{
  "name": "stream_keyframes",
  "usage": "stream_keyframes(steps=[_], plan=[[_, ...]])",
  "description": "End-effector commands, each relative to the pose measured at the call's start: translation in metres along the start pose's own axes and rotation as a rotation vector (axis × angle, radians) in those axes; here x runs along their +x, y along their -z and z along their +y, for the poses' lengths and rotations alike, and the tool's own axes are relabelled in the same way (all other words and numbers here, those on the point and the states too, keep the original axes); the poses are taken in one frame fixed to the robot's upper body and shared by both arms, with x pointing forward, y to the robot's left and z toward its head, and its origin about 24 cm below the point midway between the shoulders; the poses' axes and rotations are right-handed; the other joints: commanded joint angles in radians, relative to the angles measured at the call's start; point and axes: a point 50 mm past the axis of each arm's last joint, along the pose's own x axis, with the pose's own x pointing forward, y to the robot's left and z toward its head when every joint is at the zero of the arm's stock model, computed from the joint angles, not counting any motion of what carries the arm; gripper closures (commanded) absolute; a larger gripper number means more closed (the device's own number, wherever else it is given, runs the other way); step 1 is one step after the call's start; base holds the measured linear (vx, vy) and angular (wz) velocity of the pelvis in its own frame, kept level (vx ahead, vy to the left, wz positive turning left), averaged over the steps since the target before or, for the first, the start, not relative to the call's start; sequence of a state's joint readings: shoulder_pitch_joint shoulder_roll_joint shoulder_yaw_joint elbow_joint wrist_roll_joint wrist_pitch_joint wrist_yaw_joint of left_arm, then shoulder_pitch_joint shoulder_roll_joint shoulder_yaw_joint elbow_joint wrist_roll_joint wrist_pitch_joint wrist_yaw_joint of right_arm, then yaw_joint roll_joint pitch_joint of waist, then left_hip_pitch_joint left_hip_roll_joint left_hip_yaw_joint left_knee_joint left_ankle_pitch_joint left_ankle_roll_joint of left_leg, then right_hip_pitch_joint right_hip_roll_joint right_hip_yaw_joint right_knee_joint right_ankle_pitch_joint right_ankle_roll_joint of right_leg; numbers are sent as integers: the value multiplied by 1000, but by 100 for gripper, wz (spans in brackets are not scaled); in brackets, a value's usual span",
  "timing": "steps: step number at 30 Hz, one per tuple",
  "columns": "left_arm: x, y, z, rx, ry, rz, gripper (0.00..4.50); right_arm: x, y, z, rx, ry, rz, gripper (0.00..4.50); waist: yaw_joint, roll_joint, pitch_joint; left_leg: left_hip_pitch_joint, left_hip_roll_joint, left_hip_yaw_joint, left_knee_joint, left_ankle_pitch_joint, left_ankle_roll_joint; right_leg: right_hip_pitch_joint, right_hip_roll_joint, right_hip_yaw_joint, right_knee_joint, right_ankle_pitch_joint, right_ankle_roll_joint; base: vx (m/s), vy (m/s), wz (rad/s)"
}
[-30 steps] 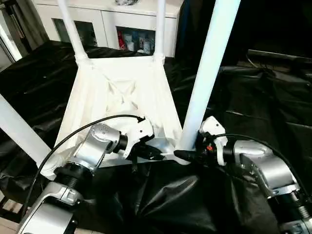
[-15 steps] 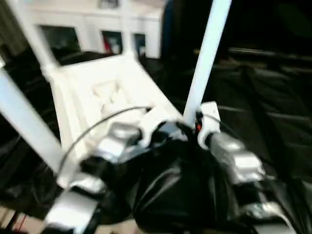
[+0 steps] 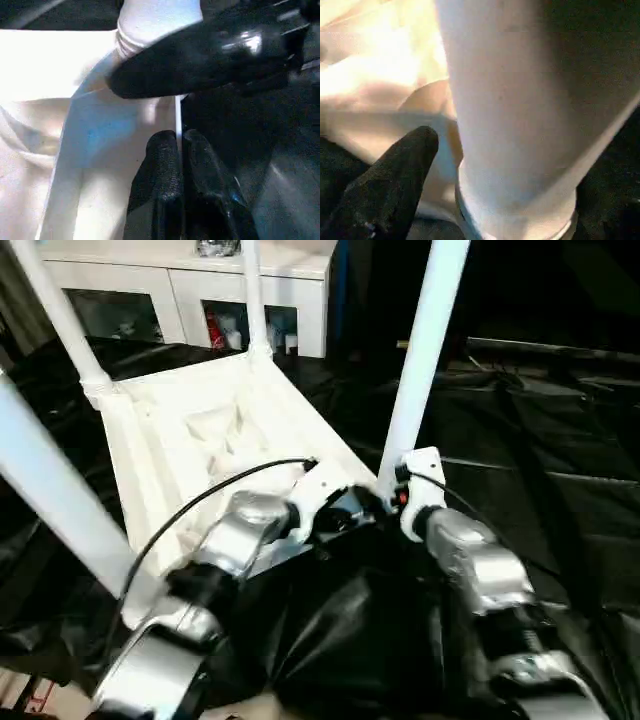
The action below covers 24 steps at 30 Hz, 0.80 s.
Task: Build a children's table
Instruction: Rotate leg to tighten
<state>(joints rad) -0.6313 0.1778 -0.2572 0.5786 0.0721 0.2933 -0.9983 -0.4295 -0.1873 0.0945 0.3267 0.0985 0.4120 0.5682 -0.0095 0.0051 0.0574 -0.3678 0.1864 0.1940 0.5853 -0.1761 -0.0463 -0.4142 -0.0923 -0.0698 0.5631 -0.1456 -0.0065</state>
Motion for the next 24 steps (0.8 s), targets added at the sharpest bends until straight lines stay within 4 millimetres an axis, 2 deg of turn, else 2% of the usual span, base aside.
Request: stream_keyframes(steps=[1,3,5,6,11,13,15,17,19,22,23,24], plan=[[11,-6,-23,52,206,-53,450,-1,-9,11,-5,-134,-14,13,8,-11,-68,9,37,-16,-71,-294,59,47,-49,40,-68,-347,-189,0,0,0],[9,-5,-22,58,208,-49,450,-4,-10,9,-1,-155,-12,13,16,-12,-66,10,36,-13,-68,-286,61,45,-50,41,-67,-356,-198,0,0,0],[7,-4,-21,63,212,-47,450,-7,-10,7,-12,-170,-9,13,20,-17,-66,9,35,-14,-67,-287,53,46,-50,41,-66,-391,-186,0,0,0],[0,-2,-21,73,241,-39,450,-15,-10,5,-82,-228,22,13,23,-17,-63,11,37,-15,-68,-293,46,44,-50,40,-68,-420,-176,0,0,0],[-9,0,-23,85,305,-36,450,-25,-8,5,-147,-327,70,13,32,-18,-63,9,40,-14,-68,-283,48,42,-49,42,-65,-419,-166,0,0,0],[-11,1,-24,82,327,-24,450,-27,-7,6,-138,-357,84,47,37,-16,-64,11,42,-15,-69,-275,46,42,-49,42,-62,-408,-169,0,0,0],[-13,4,-25,82,349,-12,450,-28,-7,6,-137,-360,83,50,39,-16,-63,11,41,-15,-70,-281,39,42,-50,42,-62,-413,-169,0,0,0],[-15,6,-25,81,348,-5,450,-28,-8,7,-132,-369,77,76,40,-15,-62,15,41,-14,-70,-296,31,38,-49,42,-65,-427,-168,0,0,0],[-15,6,-25,82,347,-2,450,-29,-8,7,-120,-374,73,93,40,-16,-61,13,40,-16,-71,-303,27,40,-49,42,-67,-448,-158,0,0,0],[-16,7,-25,80,352,0,450,-29,-6,11,-119,-388,70,107,40,-17,-62,13,39,-16,-70,-300,26,39,-50,42,-67,-459,-149,0,0,0],[-15,7,-25,78,353,2,450,-29,-5,13,-114,-401,70,133,41,-15,-63,13,39,-16,-70,-295,26,40,-50,42,-67,-451,-148,0,0,0],[-15,7,-25,78,353,3,450,-29,-4,13,-111,-402,71,133,41,-17,-63,12,39,-16,-70,-289,29,40,-49,43,-66,-440,-149,0,0,0]])
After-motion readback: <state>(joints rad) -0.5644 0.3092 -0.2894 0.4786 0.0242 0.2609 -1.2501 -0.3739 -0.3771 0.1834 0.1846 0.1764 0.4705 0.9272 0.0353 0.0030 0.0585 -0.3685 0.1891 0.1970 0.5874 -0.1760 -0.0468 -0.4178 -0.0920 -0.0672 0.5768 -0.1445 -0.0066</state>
